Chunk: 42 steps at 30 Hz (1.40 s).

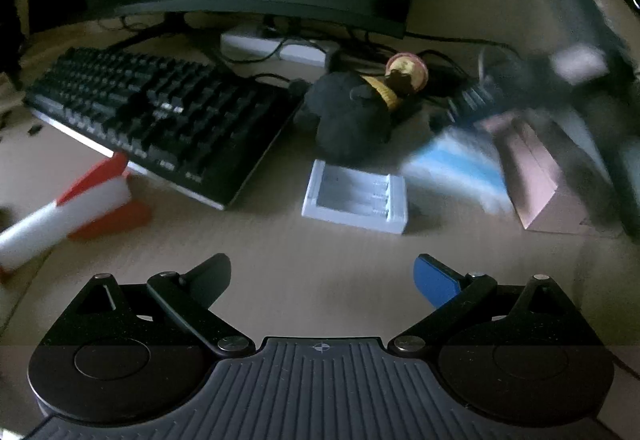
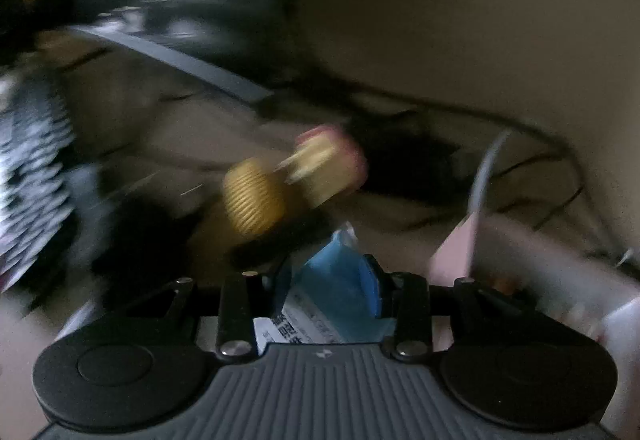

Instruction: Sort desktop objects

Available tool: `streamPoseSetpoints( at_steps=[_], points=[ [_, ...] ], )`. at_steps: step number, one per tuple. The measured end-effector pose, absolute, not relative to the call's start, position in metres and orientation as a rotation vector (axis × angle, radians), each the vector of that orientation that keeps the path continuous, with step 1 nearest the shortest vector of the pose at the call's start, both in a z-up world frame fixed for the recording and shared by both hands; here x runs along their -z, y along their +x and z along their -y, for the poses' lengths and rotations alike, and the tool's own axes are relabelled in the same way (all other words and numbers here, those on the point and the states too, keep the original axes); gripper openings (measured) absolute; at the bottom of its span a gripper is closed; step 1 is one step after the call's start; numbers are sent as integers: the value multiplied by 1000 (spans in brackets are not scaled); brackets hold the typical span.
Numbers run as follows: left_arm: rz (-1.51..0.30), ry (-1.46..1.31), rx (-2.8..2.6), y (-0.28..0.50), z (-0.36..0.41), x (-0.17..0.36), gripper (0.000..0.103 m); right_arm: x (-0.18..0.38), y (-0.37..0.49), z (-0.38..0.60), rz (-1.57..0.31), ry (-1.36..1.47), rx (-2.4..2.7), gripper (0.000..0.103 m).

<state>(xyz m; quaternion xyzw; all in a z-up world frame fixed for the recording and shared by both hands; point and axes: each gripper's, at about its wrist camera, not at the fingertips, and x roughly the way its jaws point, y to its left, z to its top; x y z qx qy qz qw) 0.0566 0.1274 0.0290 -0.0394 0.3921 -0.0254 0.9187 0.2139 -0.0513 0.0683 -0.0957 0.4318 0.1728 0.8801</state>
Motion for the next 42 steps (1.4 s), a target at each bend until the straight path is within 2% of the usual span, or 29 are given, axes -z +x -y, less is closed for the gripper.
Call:
streamPoseSetpoints(
  at_steps=[10, 16, 19, 22, 24, 26, 29, 37, 41, 42],
  points=[
    [-810, 33, 89, 84, -108, -23, 101, -58, 63, 90, -709, -354, -448, 43],
    [-824, 65, 69, 96, -85, -13, 101, -58, 22, 128, -729, -332, -383, 58],
    [-815, 100, 12, 106, -75, -7, 100, -49, 13, 152, -758, -302, -298, 60],
    [-817, 83, -19, 114, -72, -4, 88, -53, 5, 179, -764, -242, -219, 63],
    [-809, 74, -26, 116, -70, -5, 79, -56, -2, 195, -751, -208, -186, 70],
    [-804, 85, -33, 115, -67, -7, 53, -60, -11, 208, -729, -175, -167, 80],
    [-814, 96, 10, 102, -58, -12, 53, -61, -15, 218, -726, -153, -165, 85],
    [-860, 88, 261, 28, -19, -14, 57, -60, -5, 214, -683, -143, -192, 86],
    [-872, 89, 216, 9, -20, -13, 75, -63, 23, 221, -691, -55, -200, 89],
    [-871, 93, 195, 6, -23, -14, 77, -62, 31, 222, -709, -28, -208, 89]
  ],
)
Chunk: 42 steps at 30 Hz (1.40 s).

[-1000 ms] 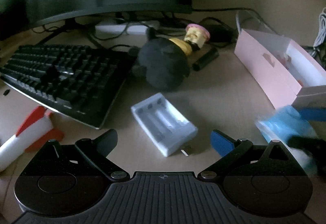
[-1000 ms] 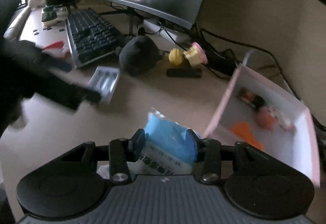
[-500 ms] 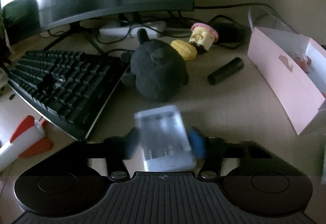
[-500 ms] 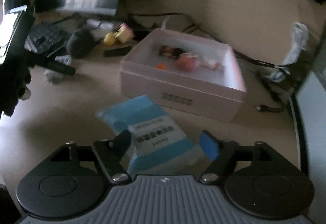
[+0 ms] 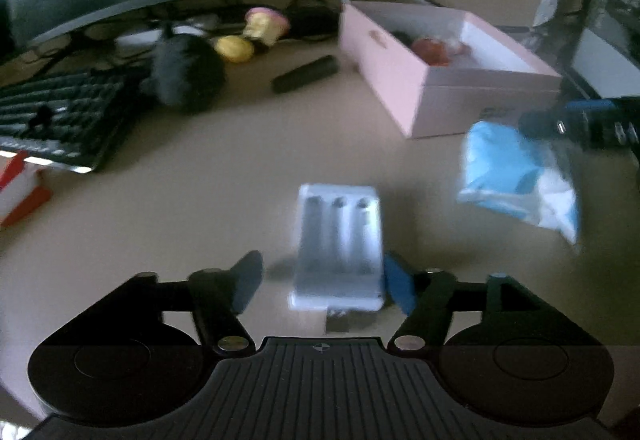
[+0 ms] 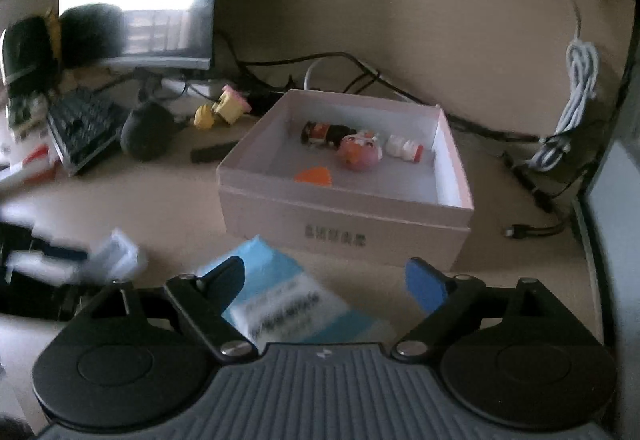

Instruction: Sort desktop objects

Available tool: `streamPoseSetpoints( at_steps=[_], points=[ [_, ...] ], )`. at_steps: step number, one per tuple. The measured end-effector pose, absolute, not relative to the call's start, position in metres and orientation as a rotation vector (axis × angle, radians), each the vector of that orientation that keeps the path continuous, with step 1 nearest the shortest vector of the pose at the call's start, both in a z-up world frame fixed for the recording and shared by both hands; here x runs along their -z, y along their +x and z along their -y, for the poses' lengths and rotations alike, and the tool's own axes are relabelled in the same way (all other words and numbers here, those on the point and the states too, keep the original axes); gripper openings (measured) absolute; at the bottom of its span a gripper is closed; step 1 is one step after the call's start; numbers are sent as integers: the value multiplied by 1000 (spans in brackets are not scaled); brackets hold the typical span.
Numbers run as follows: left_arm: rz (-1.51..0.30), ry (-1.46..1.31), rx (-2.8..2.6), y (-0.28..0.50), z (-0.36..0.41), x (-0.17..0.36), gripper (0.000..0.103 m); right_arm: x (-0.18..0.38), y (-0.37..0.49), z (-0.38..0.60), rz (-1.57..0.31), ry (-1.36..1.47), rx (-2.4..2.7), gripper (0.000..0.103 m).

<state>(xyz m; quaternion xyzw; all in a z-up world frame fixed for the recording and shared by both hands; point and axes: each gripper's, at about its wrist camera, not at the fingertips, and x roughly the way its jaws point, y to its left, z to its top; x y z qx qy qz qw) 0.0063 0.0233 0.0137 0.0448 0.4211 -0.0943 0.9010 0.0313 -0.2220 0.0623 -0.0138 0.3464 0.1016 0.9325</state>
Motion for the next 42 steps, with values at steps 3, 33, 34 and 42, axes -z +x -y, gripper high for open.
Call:
streamPoseSetpoints(
  at_steps=[3, 33, 34, 42],
  points=[
    [-864, 95, 125, 1, -38, -18, 81, -59, 55, 218, -727, 15, -231, 89],
    [-835, 26, 159, -16, -31, -32, 98, -68, 20, 208, -649, -2, -353, 90],
    [-836, 21, 147, -17, -34, -33, 98, -67, 33, 202, -659, 7, -347, 90],
    [-867, -35, 59, -20, -65, -31, 99, -51, 82, 149, -726, -8, -450, 92]
  ],
)
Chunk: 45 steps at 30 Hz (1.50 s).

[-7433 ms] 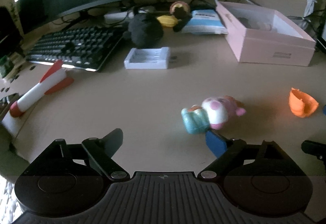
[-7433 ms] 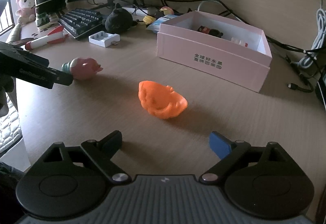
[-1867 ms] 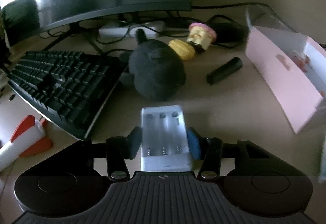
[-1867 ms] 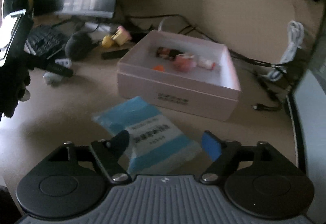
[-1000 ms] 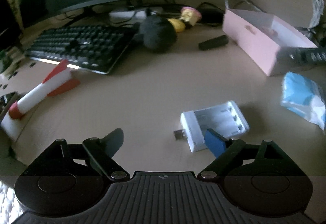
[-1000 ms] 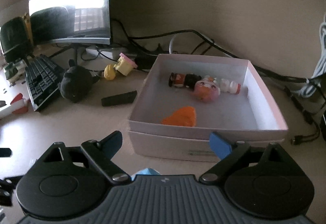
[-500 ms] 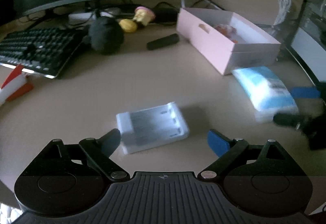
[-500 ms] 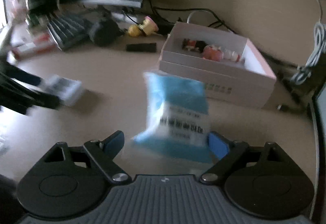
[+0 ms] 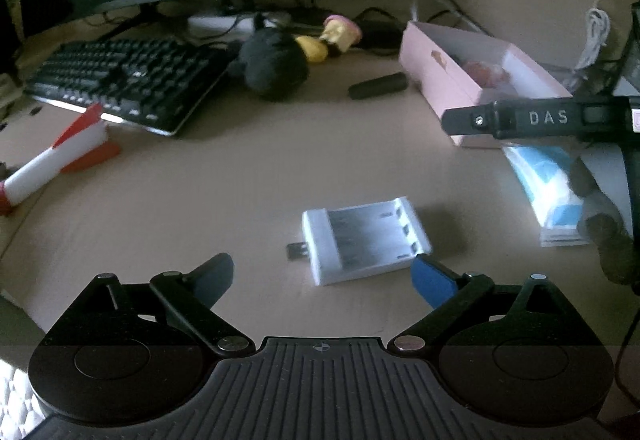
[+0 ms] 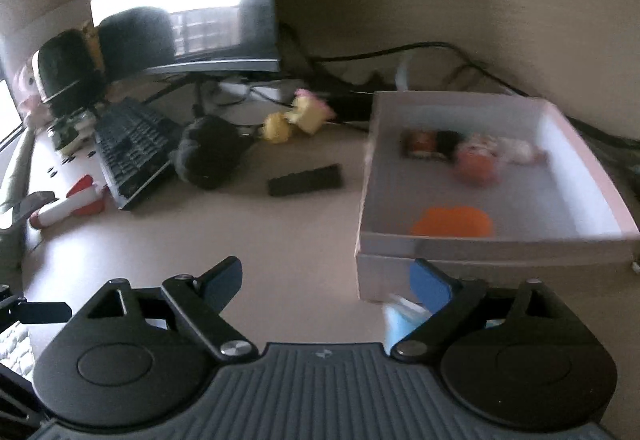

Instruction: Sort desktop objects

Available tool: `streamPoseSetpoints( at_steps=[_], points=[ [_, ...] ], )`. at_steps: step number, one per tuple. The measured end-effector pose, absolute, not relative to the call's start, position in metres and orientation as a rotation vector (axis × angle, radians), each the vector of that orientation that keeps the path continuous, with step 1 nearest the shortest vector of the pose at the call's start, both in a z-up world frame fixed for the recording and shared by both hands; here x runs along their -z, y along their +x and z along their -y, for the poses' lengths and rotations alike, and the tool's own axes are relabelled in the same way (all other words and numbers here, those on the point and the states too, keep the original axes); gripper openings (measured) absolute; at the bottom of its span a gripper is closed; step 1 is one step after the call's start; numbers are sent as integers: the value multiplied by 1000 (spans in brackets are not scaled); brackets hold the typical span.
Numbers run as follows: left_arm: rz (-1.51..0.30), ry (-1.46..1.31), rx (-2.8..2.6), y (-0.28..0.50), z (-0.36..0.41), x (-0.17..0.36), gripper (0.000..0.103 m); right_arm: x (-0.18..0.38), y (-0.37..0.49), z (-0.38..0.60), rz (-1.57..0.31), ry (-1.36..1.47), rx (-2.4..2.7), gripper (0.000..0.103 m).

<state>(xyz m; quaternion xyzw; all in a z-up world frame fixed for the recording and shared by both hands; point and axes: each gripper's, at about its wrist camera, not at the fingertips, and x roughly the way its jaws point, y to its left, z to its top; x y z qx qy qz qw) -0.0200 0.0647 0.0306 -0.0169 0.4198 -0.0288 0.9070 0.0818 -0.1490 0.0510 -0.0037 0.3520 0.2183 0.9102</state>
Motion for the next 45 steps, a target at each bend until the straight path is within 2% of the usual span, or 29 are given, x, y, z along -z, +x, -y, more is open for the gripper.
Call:
streamPoseSetpoints(
  at_steps=[5, 9, 20, 25, 31, 35, 45],
  points=[
    [-873, -37, 70, -17, -63, -30, 99, -57, 59, 135, -621, -165, -473, 92],
    [-875, -30, 94, -12, -54, -28, 99, -70, 38, 167, -594, -146, -426, 93],
    [-885, 18, 181, -2, -22, -22, 100, -43, 0, 276, -709, 7, -38, 100],
    [-874, 24, 180, -1, -21, -25, 100, -41, -7, 270, -698, 24, -28, 100],
    [-874, 15, 141, -3, -28, -26, 100, -48, -23, 231, -728, -24, -306, 100],
    [-881, 2, 113, -5, -34, -24, 100, -56, -26, 223, -688, -73, -315, 100],
    [-888, -16, 98, -7, -39, -23, 100, -45, -20, 222, -737, -84, -289, 100]
  ],
)
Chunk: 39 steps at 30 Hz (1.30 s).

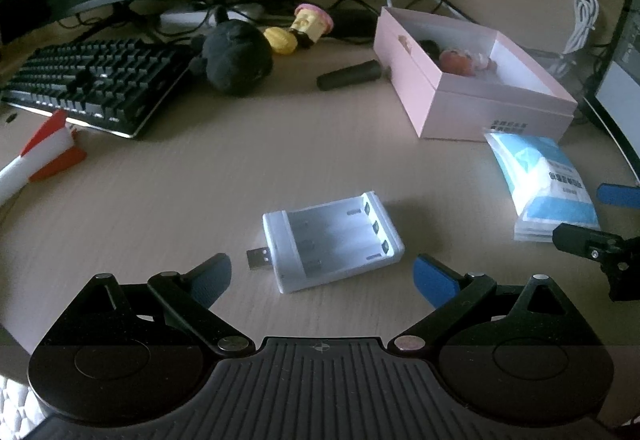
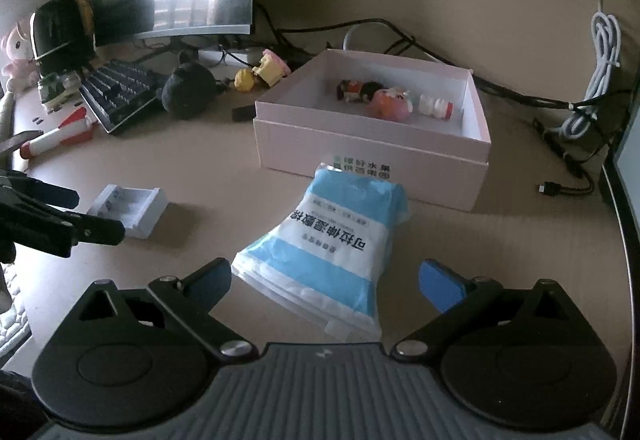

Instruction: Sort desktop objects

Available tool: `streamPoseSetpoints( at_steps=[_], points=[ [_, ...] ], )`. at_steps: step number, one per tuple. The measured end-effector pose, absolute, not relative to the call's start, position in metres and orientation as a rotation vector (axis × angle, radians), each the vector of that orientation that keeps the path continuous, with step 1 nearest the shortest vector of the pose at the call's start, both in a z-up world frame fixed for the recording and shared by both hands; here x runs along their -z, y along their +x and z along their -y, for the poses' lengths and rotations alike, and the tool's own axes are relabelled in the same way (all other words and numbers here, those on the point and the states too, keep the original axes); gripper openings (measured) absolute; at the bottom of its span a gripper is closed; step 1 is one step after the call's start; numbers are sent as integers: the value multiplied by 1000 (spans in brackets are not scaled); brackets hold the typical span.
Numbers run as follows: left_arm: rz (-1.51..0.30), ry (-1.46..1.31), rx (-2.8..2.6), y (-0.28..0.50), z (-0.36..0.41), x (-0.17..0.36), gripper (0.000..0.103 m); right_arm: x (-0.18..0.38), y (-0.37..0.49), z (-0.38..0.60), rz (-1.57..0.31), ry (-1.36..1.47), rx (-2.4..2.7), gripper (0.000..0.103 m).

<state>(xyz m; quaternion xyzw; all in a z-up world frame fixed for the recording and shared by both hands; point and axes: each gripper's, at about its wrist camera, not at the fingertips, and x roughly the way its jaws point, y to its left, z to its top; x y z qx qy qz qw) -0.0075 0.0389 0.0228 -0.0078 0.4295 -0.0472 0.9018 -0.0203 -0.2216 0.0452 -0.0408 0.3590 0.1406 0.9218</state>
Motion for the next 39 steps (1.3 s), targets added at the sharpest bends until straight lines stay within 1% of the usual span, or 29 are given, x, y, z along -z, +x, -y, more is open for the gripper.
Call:
streamPoseSetpoints(
  at_steps=[6, 13, 15, 16, 17, 19, 21, 29, 33, 37, 39],
  points=[
    [-893, -21, 111, -7, -35, -22, 100, -47, -9, 221, -732, -35, -261, 100],
    [-888, -19, 89, -9, -38, -25, 100, -43, 27, 213, -748, 30, -233, 99],
    [-890, -24, 77, -9, -41, -25, 100, -40, 33, 209, -753, 12, -235, 89],
    [-890, -27, 74, -9, -42, -26, 100, -38, 36, 207, -761, -2, -235, 78],
    [-892, -27, 77, -8, -42, -26, 100, -37, 36, 206, -768, -14, -233, 71],
    [-892, -27, 80, -7, -42, -26, 100, -36, 33, 206, -775, -27, -241, 64],
    [-891, -22, 91, -5, -39, -26, 100, -38, 24, 208, -781, -28, -263, 61],
    [-901, 4, 131, 5, -22, -19, 101, -38, -34, 214, -778, -131, -299, 61],
    [-901, 27, 136, 10, -18, -17, 101, -38, -44, 217, -777, -136, -282, 61],
    [-891, 62, 138, 9, -19, -18, 101, -37, -45, 217, -779, -127, -269, 65],
    [-875, 104, 121, 5, -22, -17, 101, -36, -46, 216, -780, -132, -266, 68]
  ],
)
